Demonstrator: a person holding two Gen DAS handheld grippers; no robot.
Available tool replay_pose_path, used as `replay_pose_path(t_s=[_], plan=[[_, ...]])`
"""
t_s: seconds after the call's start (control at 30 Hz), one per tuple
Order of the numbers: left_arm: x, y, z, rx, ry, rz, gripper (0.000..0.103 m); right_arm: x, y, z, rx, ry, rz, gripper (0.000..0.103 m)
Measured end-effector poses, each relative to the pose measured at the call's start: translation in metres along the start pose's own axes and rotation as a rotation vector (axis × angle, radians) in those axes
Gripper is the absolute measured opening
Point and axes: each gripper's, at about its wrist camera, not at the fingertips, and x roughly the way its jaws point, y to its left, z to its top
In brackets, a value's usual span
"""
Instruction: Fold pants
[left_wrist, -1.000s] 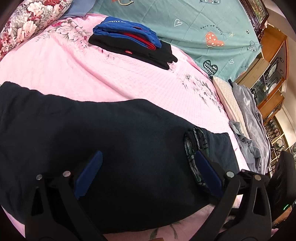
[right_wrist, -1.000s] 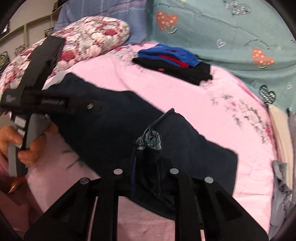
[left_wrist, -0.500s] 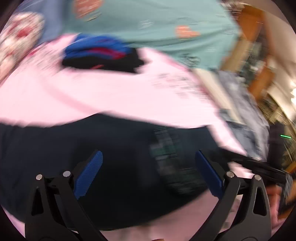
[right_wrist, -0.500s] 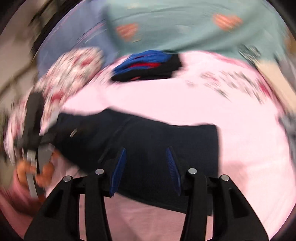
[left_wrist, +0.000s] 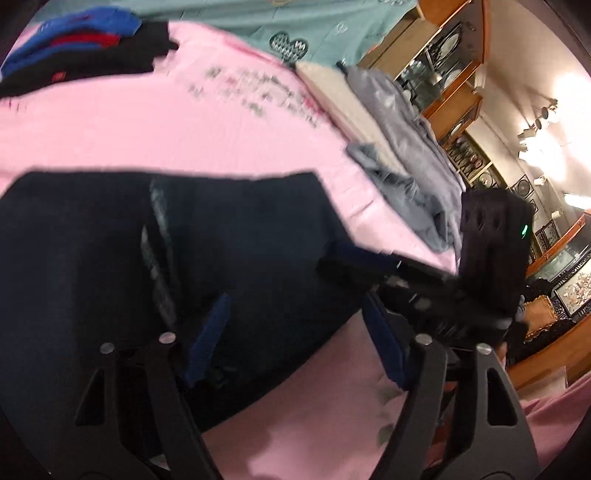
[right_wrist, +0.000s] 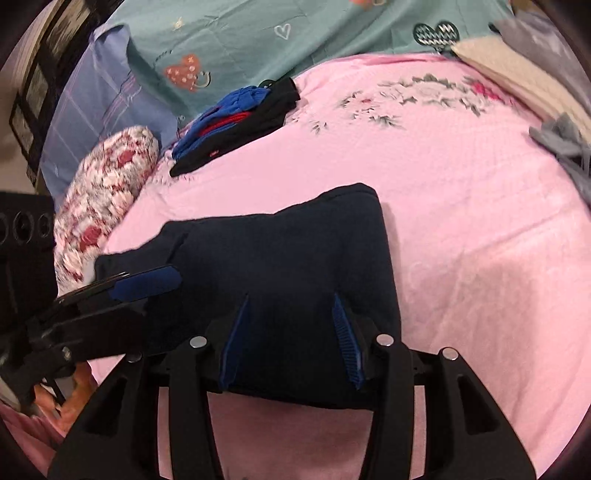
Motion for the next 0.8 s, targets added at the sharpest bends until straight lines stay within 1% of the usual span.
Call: replay_pose_path(t_s=[0.07, 0.13, 0.23, 0.37, 0.47, 0.5, 0.53, 0.57, 0.6, 0.63, 0.67, 0.7, 0.73, 0.77, 0.8], plan=[[-0.005, -0.003, -0.004, 0.017, -0.008, 0.009, 0.073, 0.002, -0.002, 0.001, 0.003, 0.004, 0.024, 0.056], [-0.007, -0.004, -0.007, 0.024, -0.008, 0.016, 0.074, 0.002, -0.009, 0.000, 0.045, 0.001, 0.058, 0.057], [-0.010, -0.004, -0.008, 0.028, -0.014, 0.012, 0.074, 0.001, -0.023, 0.002, 0.129, 0.001, 0.132, 0.057], [-0.009, -0.011, -0.010, 0.072, -0.016, 0.053, 0.075, -0.007, -0.024, 0.008, 0.161, -0.004, 0.173, 0.056], [-0.009, -0.010, -0.010, 0.073, -0.017, 0.048, 0.075, -0.013, -0.014, 0.028, 0.148, -0.025, 0.298, 0.055], [-0.009, -0.008, -0.009, 0.067, -0.016, 0.035, 0.076, -0.010, -0.010, 0.035, 0.145, -0.018, 0.352, 0.052], [-0.010, -0.006, -0.009, 0.056, -0.016, 0.024, 0.076, -0.002, -0.004, 0.044, 0.138, 0.018, 0.429, 0.047], [-0.010, -0.004, -0.009, 0.051, -0.017, 0.018, 0.076, 0.009, 0.001, 0.051, 0.133, 0.061, 0.487, 0.044], [-0.009, -0.004, -0.008, 0.049, -0.017, 0.015, 0.076, 0.018, 0.006, 0.056, 0.126, 0.099, 0.527, 0.039], [-0.009, -0.004, -0.008, 0.052, -0.017, 0.016, 0.076, 0.035, 0.014, 0.062, 0.102, 0.161, 0.577, 0.035], [-0.009, -0.006, -0.008, 0.059, -0.016, 0.022, 0.076, 0.048, 0.019, 0.066, 0.081, 0.204, 0.594, 0.034], [-0.008, -0.007, -0.008, 0.067, -0.018, 0.035, 0.076, 0.066, 0.023, 0.070, 0.053, 0.259, 0.587, 0.034], [-0.006, -0.007, -0.008, 0.070, -0.013, 0.048, 0.076, 0.085, 0.021, 0.073, 0.044, 0.294, 0.511, 0.033], [-0.005, -0.008, -0.007, 0.072, -0.011, 0.051, 0.076, 0.098, 0.016, 0.077, 0.031, 0.301, 0.418, 0.028], [-0.005, -0.009, -0.007, 0.075, -0.014, 0.048, 0.076, 0.110, 0.009, 0.080, 0.036, 0.302, 0.411, 0.013]])
